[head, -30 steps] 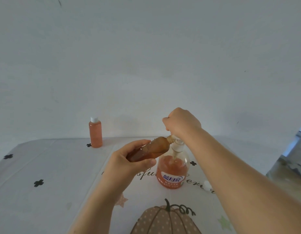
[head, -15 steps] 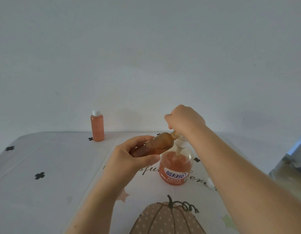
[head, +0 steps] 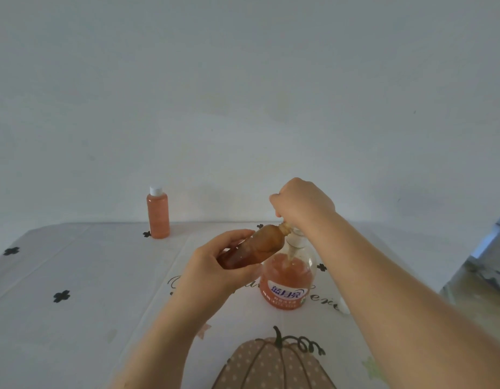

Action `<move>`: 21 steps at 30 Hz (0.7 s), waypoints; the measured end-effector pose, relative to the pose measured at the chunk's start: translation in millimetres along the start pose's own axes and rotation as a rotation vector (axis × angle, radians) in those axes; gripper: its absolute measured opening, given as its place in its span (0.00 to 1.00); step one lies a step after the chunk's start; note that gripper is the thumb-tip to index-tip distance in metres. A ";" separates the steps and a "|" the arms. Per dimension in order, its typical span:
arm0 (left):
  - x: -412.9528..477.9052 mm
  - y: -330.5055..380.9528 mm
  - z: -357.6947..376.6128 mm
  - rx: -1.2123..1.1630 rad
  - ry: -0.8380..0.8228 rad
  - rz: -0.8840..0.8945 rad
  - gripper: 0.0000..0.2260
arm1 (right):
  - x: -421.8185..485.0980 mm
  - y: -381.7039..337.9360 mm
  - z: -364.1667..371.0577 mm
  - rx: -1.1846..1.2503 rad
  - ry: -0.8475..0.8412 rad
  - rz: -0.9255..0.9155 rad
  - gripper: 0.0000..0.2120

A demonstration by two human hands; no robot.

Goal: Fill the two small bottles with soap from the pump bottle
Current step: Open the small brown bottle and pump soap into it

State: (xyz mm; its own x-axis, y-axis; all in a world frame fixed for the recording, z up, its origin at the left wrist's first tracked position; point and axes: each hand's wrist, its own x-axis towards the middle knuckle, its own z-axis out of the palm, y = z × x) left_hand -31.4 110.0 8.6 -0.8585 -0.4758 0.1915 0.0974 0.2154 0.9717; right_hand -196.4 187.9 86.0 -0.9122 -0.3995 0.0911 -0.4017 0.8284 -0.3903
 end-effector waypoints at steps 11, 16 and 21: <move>-1.1 3.3 0.5 -0.020 0.007 0.033 0.18 | -2.6 -5.7 -11.3 -0.064 0.021 -0.057 0.07; -1.0 3.9 0.8 -0.034 0.009 0.030 0.18 | -2.7 -5.9 -11.5 -0.063 0.022 -0.055 0.06; -0.4 4.2 1.0 -0.044 0.005 0.030 0.18 | -1.4 -4.3 -10.5 -0.035 0.017 -0.037 0.08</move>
State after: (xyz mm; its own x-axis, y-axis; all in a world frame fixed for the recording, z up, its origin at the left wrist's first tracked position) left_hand -31.2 112.0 12.4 -0.8522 -0.4741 0.2215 0.1454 0.1921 0.9706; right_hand -194.2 189.0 97.1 -0.8978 -0.4237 0.1202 -0.4375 0.8266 -0.3539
